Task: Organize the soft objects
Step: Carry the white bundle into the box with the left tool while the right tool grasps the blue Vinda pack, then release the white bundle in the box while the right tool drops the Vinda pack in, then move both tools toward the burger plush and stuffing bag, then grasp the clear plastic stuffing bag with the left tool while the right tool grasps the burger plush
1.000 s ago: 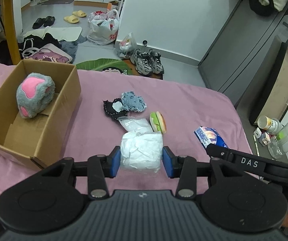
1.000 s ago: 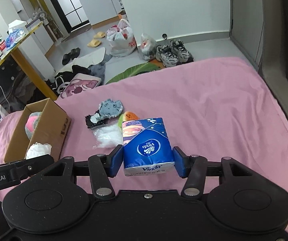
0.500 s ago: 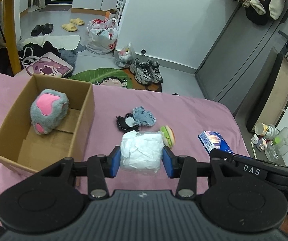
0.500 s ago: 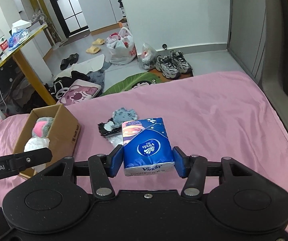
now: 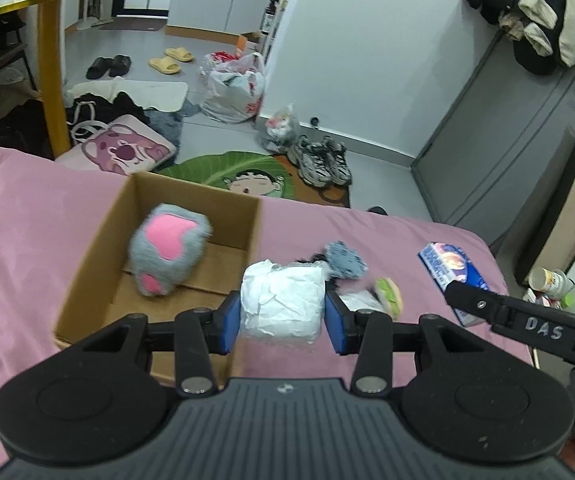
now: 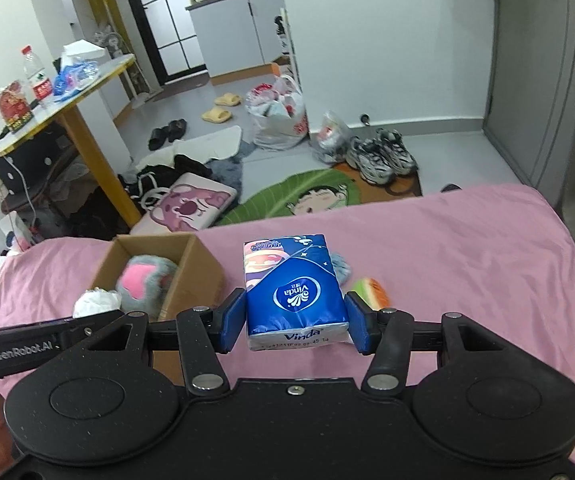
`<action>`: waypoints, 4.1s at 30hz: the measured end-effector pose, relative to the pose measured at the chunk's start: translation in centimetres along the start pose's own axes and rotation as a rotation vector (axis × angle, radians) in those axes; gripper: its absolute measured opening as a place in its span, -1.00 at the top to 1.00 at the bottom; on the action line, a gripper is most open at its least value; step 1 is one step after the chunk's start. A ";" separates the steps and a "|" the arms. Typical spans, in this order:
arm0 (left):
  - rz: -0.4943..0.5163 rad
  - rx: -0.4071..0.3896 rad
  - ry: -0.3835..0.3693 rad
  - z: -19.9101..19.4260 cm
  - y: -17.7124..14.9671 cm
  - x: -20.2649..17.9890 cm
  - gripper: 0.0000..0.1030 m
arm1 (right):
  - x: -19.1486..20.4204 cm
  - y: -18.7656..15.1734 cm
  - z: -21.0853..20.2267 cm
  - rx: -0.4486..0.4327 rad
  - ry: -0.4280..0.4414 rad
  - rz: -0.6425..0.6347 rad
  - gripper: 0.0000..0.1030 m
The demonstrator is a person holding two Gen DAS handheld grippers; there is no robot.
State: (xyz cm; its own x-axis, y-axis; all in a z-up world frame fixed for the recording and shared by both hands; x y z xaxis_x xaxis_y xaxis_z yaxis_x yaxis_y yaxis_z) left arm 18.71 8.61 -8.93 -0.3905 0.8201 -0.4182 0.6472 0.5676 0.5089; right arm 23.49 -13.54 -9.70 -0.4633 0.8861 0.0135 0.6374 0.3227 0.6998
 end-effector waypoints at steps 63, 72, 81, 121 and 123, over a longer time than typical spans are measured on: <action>-0.075 0.018 0.100 1.9 2.1 1.4 -0.99 | -1.3 0.8 2.4 0.017 0.132 -0.063 -0.56; -0.045 0.010 0.072 3.0 0.8 -1.9 -0.99 | -5.2 -0.4 3.2 0.015 0.133 -0.036 -0.59; -0.056 0.054 0.113 5.4 -1.2 -4.4 -0.99 | -8.6 -1.7 5.0 0.018 0.161 0.044 -0.59; -0.439 0.176 0.084 20.5 -6.5 -6.9 0.38 | -15.9 -5.3 15.6 0.182 0.361 0.333 -0.21; -0.454 0.180 0.073 20.8 -6.7 -7.0 0.43 | -15.7 -5.4 16.0 0.191 0.361 0.338 -0.20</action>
State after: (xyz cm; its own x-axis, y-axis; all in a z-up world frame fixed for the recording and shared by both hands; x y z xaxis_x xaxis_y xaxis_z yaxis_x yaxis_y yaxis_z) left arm 30.74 -2.39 -25.06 -0.7002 0.4995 -0.5101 0.5015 0.8527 0.1466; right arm 37.22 -23.88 -25.14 -0.3737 0.7913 0.4840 0.8731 0.1240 0.4715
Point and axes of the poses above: each gripper's, at about its wrist camera, not at the fingertips, and z roughly the way its jaws point, x to its left, y to its top, the point moved 1 cm from there along z, roughly the way its jaws point, and after that the axes turned 14 degrees about -z, right-handed, at the moved point
